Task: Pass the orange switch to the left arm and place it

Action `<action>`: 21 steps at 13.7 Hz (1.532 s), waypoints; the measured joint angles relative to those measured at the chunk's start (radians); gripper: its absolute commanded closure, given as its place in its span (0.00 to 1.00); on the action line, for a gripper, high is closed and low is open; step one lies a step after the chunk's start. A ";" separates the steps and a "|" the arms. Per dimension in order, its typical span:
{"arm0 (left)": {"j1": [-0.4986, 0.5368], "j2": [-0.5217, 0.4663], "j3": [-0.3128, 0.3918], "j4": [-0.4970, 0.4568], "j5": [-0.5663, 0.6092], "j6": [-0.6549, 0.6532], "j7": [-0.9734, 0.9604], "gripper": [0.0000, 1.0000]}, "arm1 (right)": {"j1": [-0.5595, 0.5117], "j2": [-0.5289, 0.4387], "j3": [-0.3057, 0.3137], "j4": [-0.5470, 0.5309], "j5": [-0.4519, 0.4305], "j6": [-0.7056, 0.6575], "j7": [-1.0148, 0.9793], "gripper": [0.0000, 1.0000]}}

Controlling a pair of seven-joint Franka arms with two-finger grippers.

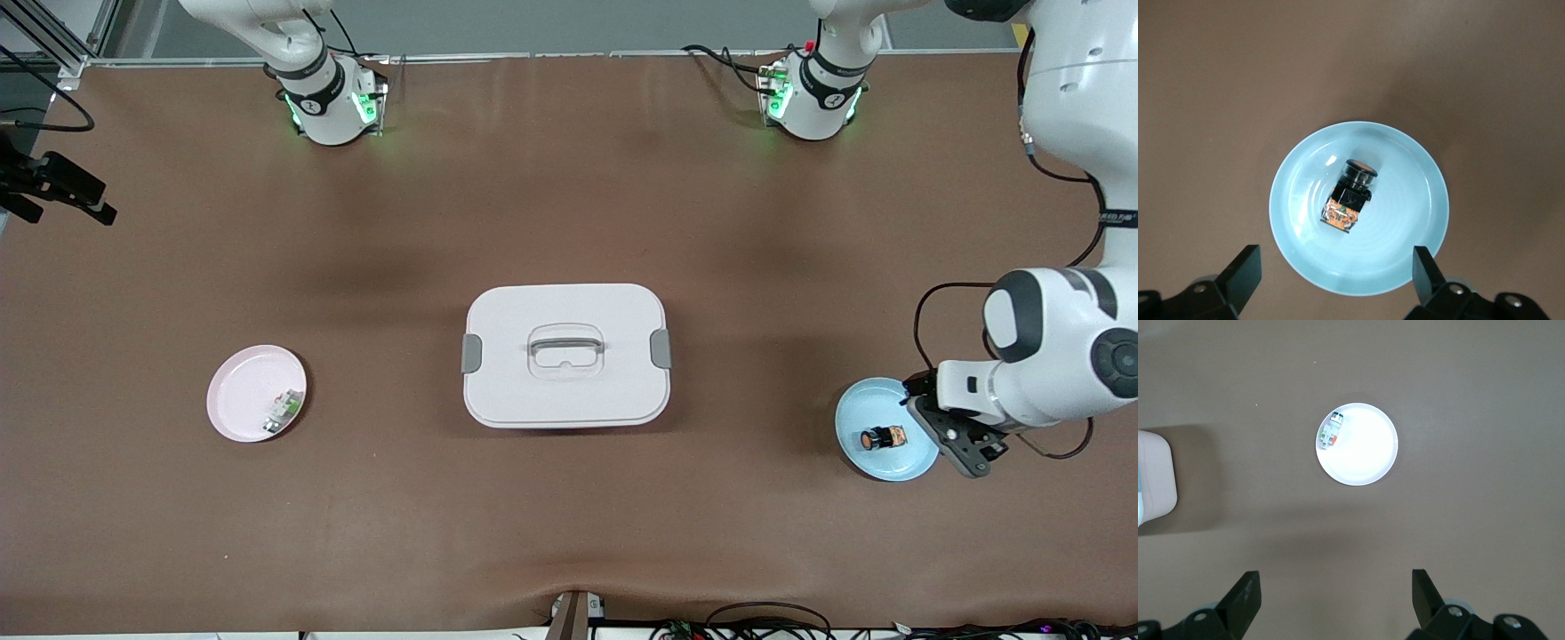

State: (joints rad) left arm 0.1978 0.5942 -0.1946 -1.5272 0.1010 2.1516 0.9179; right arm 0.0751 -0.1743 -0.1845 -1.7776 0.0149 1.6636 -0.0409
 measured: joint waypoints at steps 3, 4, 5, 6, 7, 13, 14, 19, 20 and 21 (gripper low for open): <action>0.000 -0.048 -0.010 0.000 -0.002 -0.023 -0.188 0.00 | -0.001 0.003 0.000 0.000 -0.001 0.007 0.001 0.00; 0.000 -0.066 -0.014 0.000 -0.003 -0.041 -0.266 0.00 | -0.004 0.005 0.000 0.000 -0.002 0.009 0.002 0.00; 0.000 -0.087 -0.020 0.000 -0.003 -0.071 -0.348 0.00 | -0.011 0.008 0.000 0.000 -0.002 0.010 0.003 0.00; -0.001 -0.109 -0.029 0.001 -0.003 -0.100 -0.426 0.00 | -0.017 0.011 0.000 0.000 -0.002 0.011 0.003 0.00; -0.001 -0.132 -0.038 0.001 -0.003 -0.120 -0.494 0.00 | -0.023 0.013 0.002 0.000 -0.002 0.012 0.003 0.00; 0.003 -0.274 -0.046 0.003 -0.007 -0.266 -0.756 0.00 | -0.081 0.026 0.067 0.000 -0.002 0.022 0.003 0.00; 0.003 -0.299 -0.046 0.004 -0.009 -0.295 -0.792 0.00 | -0.083 0.027 0.068 0.001 -0.002 0.022 0.003 0.00; 0.004 -0.431 -0.047 0.011 -0.013 -0.433 -0.959 0.00 | -0.084 0.027 0.073 0.002 -0.002 0.023 0.003 0.00; 0.004 -0.455 -0.047 0.015 -0.013 -0.459 -0.969 0.00 | -0.084 0.027 0.074 0.008 -0.002 0.023 0.003 0.00; 0.004 -0.476 -0.047 0.024 -0.013 -0.486 -0.976 0.00 | -0.084 0.027 0.076 0.016 -0.002 0.022 0.003 0.00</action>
State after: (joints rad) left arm 0.2015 0.1185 -0.2421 -1.5035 0.0876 1.6656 -0.0584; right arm -0.0084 -0.1470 -0.1087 -1.7616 0.0133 1.6859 -0.0382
